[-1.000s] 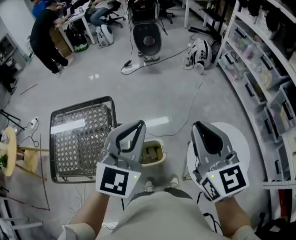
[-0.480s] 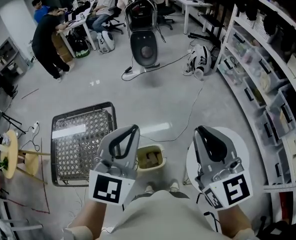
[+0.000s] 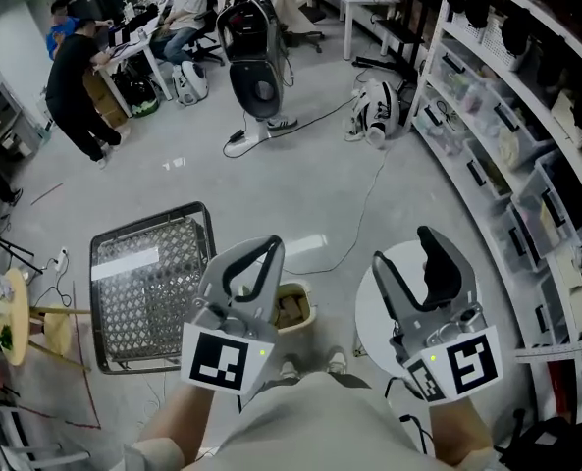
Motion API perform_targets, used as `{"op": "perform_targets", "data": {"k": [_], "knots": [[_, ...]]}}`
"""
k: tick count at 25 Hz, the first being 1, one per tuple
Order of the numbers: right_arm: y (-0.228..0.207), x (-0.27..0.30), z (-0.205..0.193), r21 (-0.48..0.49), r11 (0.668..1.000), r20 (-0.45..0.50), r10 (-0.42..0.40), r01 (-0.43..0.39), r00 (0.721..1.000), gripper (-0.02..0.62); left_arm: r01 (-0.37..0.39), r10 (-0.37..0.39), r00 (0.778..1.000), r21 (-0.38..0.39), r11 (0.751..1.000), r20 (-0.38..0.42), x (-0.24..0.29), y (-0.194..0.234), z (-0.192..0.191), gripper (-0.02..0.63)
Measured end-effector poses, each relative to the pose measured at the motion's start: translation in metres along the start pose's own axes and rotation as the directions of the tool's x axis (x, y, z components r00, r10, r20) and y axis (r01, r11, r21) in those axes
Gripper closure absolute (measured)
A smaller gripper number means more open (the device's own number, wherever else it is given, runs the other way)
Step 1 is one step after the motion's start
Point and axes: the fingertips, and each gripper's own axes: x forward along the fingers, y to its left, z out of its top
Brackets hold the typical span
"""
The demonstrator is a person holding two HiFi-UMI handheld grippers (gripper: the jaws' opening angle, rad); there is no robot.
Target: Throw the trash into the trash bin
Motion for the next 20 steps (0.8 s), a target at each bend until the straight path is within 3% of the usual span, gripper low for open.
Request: {"op": "perform_targets", "data": {"k": [6,11,16,20], "knots": [[-0.049,-0.02,-0.024,0.005,0.989,-0.057,-0.147,0.148,0.987,0.325,0.117,-0.117,0.993,-0.024,0.993,0.009,0.038,-0.039,-0.011,0.603],[-0.097,-0.052,-0.074,0.033,0.963,-0.168,-0.259,0.268,0.951,0.325,0.233,-0.233,0.972,-0.044,0.972,-0.015,0.074,-0.084,-0.024,0.603],[-0.13,-0.079,-0.135,0.087,0.93,-0.292,-0.32,0.358,0.901,0.325,0.358,-0.358,0.932,-0.01,0.934,-0.051,0.11,-0.129,-0.046,0.603],[-0.149,-0.102,-0.196,0.095,0.904,-0.403,-0.349,0.418,0.846,0.325,0.481,-0.475,0.873,0.034,0.876,-0.112,0.13,-0.179,-0.08,0.603]]}}
